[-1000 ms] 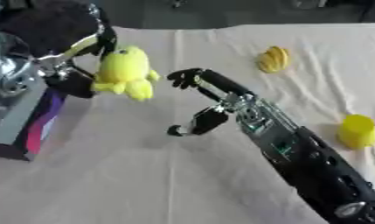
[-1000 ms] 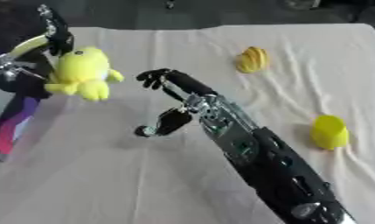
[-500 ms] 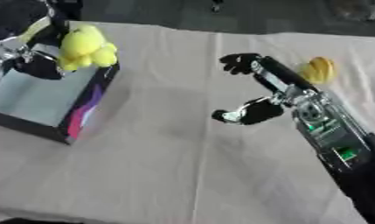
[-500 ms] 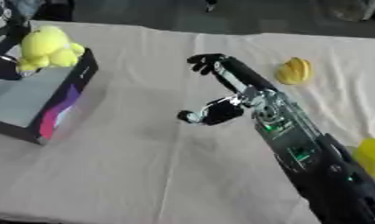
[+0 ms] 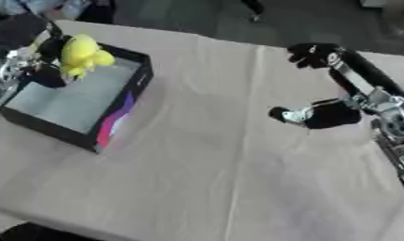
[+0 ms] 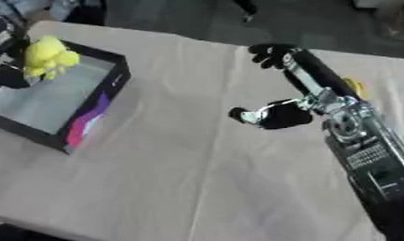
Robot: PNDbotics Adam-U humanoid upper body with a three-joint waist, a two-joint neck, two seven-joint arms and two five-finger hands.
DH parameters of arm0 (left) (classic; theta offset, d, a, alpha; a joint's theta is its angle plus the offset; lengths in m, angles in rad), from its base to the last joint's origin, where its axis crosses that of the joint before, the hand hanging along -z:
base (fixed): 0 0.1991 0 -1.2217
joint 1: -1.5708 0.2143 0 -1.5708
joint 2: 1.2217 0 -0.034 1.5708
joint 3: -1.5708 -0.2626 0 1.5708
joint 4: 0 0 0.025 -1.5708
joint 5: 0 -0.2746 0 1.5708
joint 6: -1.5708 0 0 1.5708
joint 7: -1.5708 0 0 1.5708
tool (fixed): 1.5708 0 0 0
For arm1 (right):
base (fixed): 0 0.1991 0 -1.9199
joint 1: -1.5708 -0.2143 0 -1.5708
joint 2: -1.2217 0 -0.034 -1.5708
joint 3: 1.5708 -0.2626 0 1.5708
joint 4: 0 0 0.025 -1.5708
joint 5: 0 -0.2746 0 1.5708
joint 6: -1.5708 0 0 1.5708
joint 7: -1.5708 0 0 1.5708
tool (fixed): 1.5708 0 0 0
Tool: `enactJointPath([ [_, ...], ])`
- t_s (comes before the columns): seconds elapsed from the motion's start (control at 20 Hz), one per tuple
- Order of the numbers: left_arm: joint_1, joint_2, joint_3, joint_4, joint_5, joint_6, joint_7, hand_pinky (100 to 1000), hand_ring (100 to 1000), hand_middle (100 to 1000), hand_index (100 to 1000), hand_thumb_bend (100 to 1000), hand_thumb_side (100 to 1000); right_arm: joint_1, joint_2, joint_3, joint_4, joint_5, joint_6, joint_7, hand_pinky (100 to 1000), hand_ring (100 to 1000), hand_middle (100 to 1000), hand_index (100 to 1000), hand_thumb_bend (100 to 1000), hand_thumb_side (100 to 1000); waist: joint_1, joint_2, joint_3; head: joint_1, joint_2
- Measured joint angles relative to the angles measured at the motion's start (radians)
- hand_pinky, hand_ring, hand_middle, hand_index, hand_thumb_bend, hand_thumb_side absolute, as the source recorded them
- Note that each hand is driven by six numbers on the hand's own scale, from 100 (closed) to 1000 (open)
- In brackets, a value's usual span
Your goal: Pick up the objects with one hand, pass them to the other hand, and then place them into the box on the other side of the table.
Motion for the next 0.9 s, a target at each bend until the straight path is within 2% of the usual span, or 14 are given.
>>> enactJointPath([
  [0.15,-0.032,-0.007,-0.001,0.067,-0.006,-0.012,0.002,674,588,419,487,362,100,-0.024,-0.037,-0.009,-0.029,-0.012,0.002,-0.007,866,815,778,894,596,271,-0.011,0.009,-0.021,-0.011,-0.014],
  [0.2,-0.042,-0.011,-0.002,0.092,-0.01,-0.021,0.005,680,602,438,511,477,100,-0.034,-0.046,-0.009,-0.036,-0.018,0.002,-0.007,866,814,778,892,551,273,-0.015,0.017,-0.025,-0.02,-0.017],
  [0.25,-0.049,-0.017,-0.006,0.117,-0.012,-0.033,0.007,684,613,455,528,443,100,-0.041,-0.053,-0.008,-0.043,-0.024,0.004,-0.006,866,813,777,891,591,269,-0.019,0.025,-0.029,-0.03,-0.017],
  [0.4,-0.07,-0.033,-0.014,0.192,-0.03,-0.064,0.004,731,704,547,650,589,104,-0.06,-0.07,-0.004,-0.071,-0.041,0.006,-0.003,867,813,776,891,590,269,-0.026,0.043,-0.045,-0.044,-0.017],
  [0.5,-0.081,-0.042,-0.018,0.241,-0.05,-0.08,-0.005,754,743,605,713,650,132,-0.07,-0.08,-0.002,-0.087,-0.05,0.009,-0.001,867,813,776,891,589,268,-0.027,0.052,-0.052,-0.048,-0.017],
  [0.55,-0.088,-0.047,-0.019,0.264,-0.063,-0.086,-0.011,783,780,663,777,710,189,-0.075,-0.086,-0.002,-0.095,-0.053,0.01,0.0,868,813,777,891,589,267,-0.027,0.052,-0.054,-0.051,-0.017],
  [0.7,-0.105,-0.06,-0.018,0.325,-0.097,-0.099,-0.032,820,837,743,848,832,274,-0.087,-0.098,-0.003,-0.111,-0.061,0.013,0.001,868,814,777,890,589,267,-0.033,0.052,-0.055,-0.06,-0.017],
  [0.75,-0.108,-0.064,-0.017,0.341,-0.105,-0.103,-0.039,826,845,753,860,880,292,-0.088,-0.101,-0.003,-0.112,-0.062,0.015,0.001,868,814,777,890,590,270,-0.034,0.052,-0.056,-0.062,-0.018],
  [0.9,-0.115,-0.071,-0.007,0.368,-0.119,-0.119,-0.061,834,853,765,872,943,313,-0.089,-0.111,-0.003,-0.116,-0.062,0.02,0.001,869,817,779,891,590,279,-0.035,0.052,-0.054,-0.077,-0.017],
])
